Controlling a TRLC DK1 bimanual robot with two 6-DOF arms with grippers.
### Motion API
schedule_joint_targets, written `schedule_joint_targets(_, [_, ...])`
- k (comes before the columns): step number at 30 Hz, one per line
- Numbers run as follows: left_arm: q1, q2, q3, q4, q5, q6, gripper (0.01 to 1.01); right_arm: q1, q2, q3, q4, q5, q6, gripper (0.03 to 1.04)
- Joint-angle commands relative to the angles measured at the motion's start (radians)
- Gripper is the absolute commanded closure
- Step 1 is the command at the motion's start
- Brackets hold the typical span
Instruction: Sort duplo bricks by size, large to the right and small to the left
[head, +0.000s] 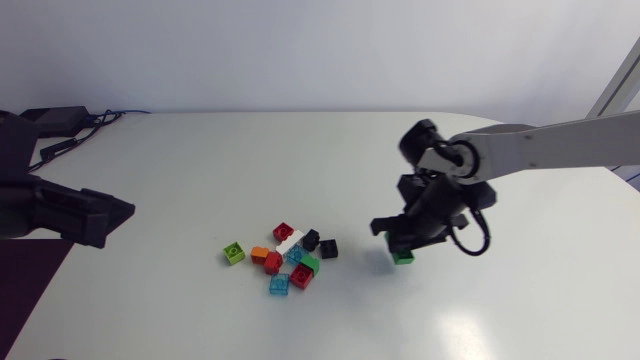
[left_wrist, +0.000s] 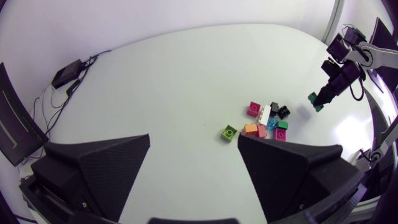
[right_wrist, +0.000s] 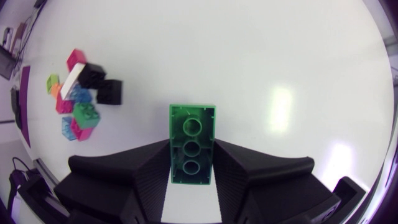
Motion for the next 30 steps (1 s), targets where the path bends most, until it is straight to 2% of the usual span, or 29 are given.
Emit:
schedule_joint_targets(1, [-0.017, -0.005, -0.025, 0.014, 0.004, -0.033, 0.044, -0.113, -0.018, -0.080, -0.027, 0.005, -0.078, 1.02])
schedule_joint_targets(4, [-0.028, -0.007, -0.048, 0.028, 0.004, -0.043, 0.044, -0.233, -0.018, -0.134, -0.013, 0.000, -0.139, 0.99])
schedule_joint_targets(6, [-0.029, -0.007, -0.074, 0.044, 0.004, -0.044, 0.044, -0.276, -0.011, -0.171, 0.007, 0.000, -0.164, 0.84])
schedule_joint_targets(8, [-0.038, -0.007, -0.092, 0.050, 0.004, -0.050, 0.044, -0.299, 0.006, -0.197, 0.016, 0.000, -0.173, 0.60])
schedule_joint_targets(10, [-0.057, -0.010, -0.100, 0.051, 0.004, -0.053, 0.044, -0.302, 0.017, -0.194, 0.010, 0.015, -0.171, 0.16])
schedule_joint_targets(11, [-0.061, -0.013, -0.100, 0.053, 0.004, -0.053, 0.044, -0.299, 0.014, -0.183, 0.007, 0.029, -0.165, 0.06])
schedule_joint_targets(14, [-0.064, -0.018, -0.094, 0.057, 0.004, -0.055, 0.044, -0.242, -0.025, -0.114, -0.013, 0.034, -0.124, 0.06])
schedule_joint_targets(21, [-0.066, -0.018, -0.129, 0.097, 0.003, -0.060, 0.044, 0.013, 0.014, 0.145, -0.091, 0.034, 0.020, 0.06])
schedule_joint_targets(24, [-0.081, -0.008, -0.195, 0.183, 0.004, -0.061, 0.044, 0.079, 0.037, 0.187, -0.093, 0.034, 0.057, 0.06])
schedule_joint_targets(27, [-0.167, 0.067, -0.250, 0.271, 0.004, -0.064, 0.044, 0.108, 0.043, 0.196, -0.091, 0.032, 0.074, 0.06])
schedule_joint_targets(30, [-0.204, 0.208, -0.293, 0.370, 0.003, 0.023, 0.044, 0.113, 0.034, 0.187, -0.091, 0.034, 0.074, 0.06])
